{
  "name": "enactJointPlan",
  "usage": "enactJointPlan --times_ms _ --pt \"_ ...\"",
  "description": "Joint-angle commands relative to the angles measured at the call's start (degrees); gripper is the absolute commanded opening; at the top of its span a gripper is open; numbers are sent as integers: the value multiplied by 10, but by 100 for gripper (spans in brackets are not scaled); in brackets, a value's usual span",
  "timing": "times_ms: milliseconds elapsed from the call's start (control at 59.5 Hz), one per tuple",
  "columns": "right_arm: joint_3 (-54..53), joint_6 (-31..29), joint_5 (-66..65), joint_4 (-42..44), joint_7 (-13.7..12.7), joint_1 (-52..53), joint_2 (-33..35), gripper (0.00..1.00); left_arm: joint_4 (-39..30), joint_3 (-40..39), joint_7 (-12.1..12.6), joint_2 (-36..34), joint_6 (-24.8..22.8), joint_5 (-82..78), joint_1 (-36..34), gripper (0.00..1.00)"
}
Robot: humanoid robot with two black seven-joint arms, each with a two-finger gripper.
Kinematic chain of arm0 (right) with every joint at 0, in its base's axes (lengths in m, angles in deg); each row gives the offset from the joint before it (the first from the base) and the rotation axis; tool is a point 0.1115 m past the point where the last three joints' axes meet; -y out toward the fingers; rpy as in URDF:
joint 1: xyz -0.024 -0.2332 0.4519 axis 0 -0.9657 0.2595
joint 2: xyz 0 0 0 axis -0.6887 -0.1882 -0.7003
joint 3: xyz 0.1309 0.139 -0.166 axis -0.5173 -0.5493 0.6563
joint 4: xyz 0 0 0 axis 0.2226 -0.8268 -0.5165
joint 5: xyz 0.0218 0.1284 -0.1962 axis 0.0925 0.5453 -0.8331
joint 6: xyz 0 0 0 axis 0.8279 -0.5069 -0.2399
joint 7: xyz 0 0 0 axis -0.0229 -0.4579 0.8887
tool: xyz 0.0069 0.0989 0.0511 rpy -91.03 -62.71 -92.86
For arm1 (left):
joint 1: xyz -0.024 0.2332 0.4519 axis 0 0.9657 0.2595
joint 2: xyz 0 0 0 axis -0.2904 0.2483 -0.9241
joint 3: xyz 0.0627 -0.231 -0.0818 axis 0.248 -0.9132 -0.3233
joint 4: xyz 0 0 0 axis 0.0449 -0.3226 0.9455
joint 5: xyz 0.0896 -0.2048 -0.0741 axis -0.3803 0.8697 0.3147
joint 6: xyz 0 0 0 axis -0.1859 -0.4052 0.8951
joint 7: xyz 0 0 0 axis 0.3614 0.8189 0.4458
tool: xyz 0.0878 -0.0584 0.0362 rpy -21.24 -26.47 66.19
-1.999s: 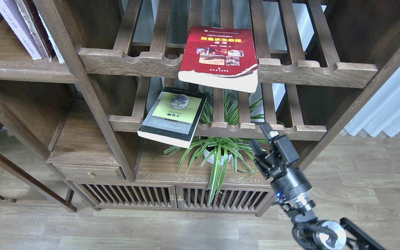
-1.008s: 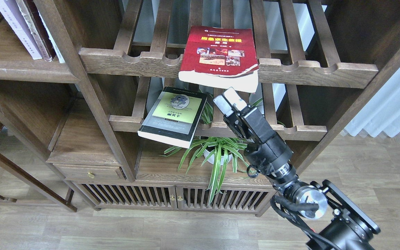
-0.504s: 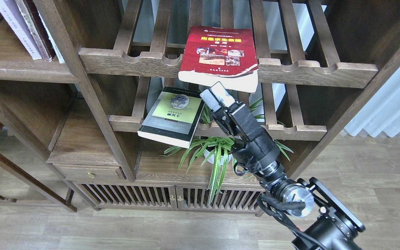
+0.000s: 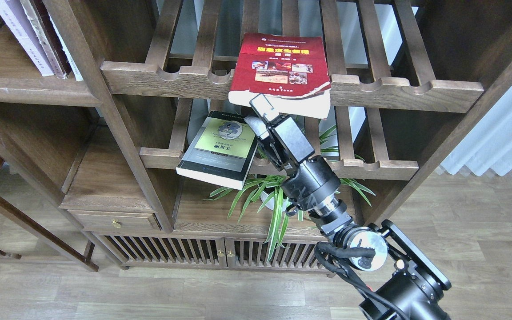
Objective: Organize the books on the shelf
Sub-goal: 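Grasp the red book's lower edge with the right gripper and tilt it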
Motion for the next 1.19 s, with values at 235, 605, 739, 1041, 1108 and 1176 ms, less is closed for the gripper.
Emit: enactJointPlan --times_ms 235,605,739,1041,1108,1176 --pt "-35 20 1 1 -1 14 0 99 2 0 0 0 0 0 0 100" --pt "-67 48 2 1 1 14 0 84 4 0 -1 0 0 0 -1 100" --pt "-71 46 3 1 2 10 2 71 4 1 -1 0 0 0 -2 100" --pt "-79 3 6 -1 2 -23 3 5 5 -4 -5 -1 0 1 -1 100" --pt "-79 -16 6 -1 -1 -30 7 5 10 -4 -5 -1 0 1 0 100" --pt "-79 -23 6 -1 -2 -36 12 5 20 -4 -5 0 0 1 -1 100"
